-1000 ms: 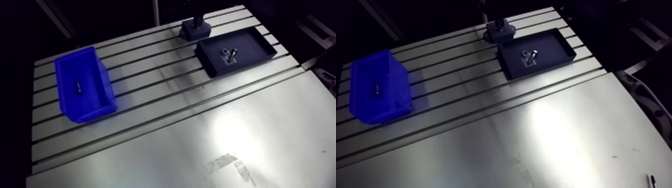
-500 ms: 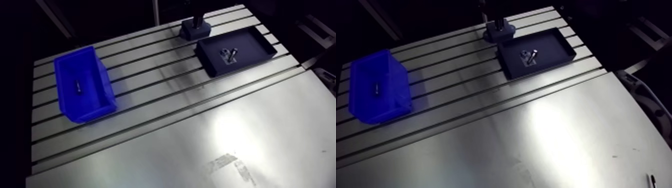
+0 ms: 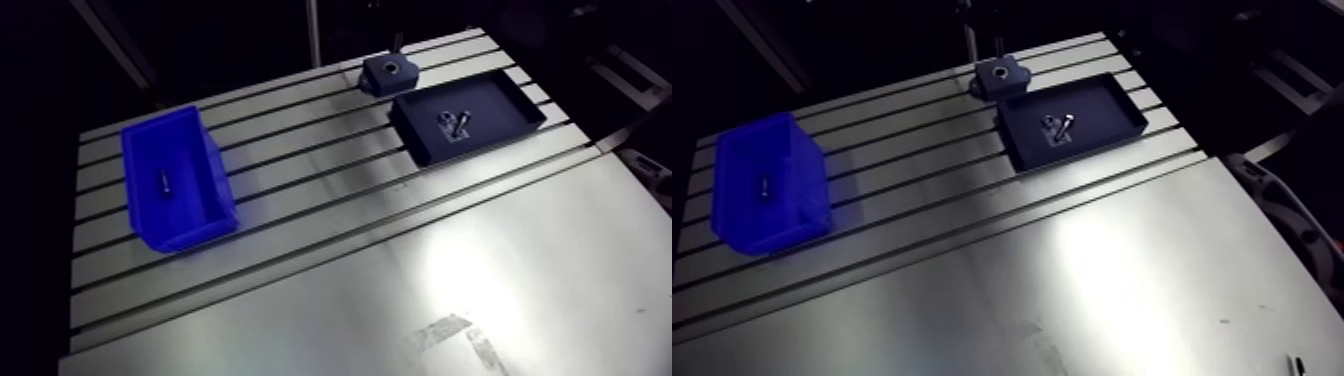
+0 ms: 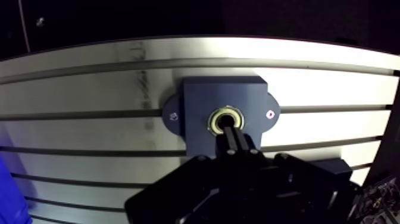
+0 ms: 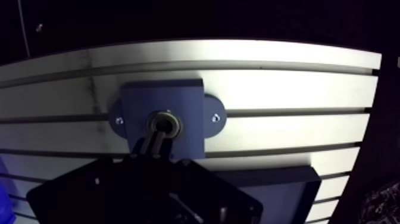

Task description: Pick up the bearing and press it into the housing until flush.

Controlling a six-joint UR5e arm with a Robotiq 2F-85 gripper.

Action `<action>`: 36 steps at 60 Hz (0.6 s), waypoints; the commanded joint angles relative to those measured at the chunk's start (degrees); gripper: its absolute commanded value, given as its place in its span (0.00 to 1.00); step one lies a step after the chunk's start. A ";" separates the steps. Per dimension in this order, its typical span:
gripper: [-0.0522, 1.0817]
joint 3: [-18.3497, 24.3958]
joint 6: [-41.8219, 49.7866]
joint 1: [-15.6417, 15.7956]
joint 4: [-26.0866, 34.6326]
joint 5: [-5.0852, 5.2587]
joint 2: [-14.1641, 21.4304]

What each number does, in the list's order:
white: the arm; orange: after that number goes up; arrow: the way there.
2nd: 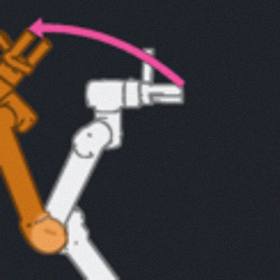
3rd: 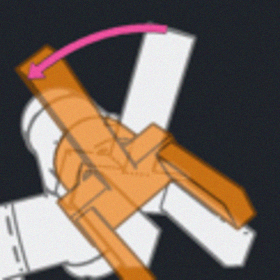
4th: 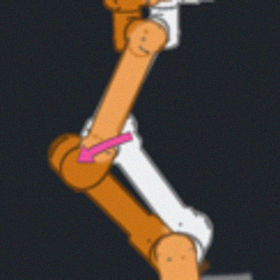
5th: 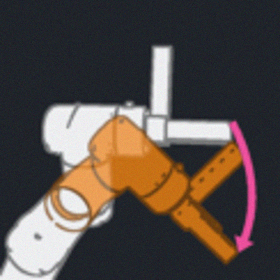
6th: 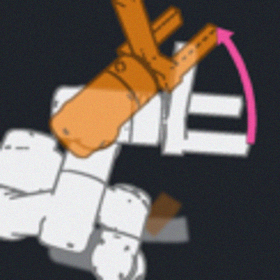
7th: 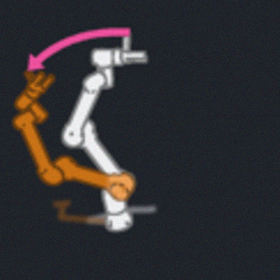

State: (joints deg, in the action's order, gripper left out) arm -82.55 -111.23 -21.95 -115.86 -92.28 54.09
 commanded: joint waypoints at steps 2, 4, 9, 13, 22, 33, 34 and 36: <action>0.97 -0.36 -0.08 0.13 0.40 -0.31 3.14; 0.93 -0.45 -0.08 0.14 0.64 -0.39 3.61; 0.13 -0.24 -0.16 0.30 5.18 -0.65 4.92; 0.05 -0.35 -0.34 0.32 8.91 -0.59 6.60; 0.05 -0.71 -0.01 0.41 11.76 -0.66 11.56; 0.05 -0.47 1.02 0.49 16.86 -0.41 16.64; 0.05 -0.47 1.02 0.49 16.86 -0.41 16.64; 0.05 -0.32 1.35 0.42 17.16 -0.33 17.36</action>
State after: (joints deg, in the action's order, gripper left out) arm -83.04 -111.17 -21.60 -105.30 -92.85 64.09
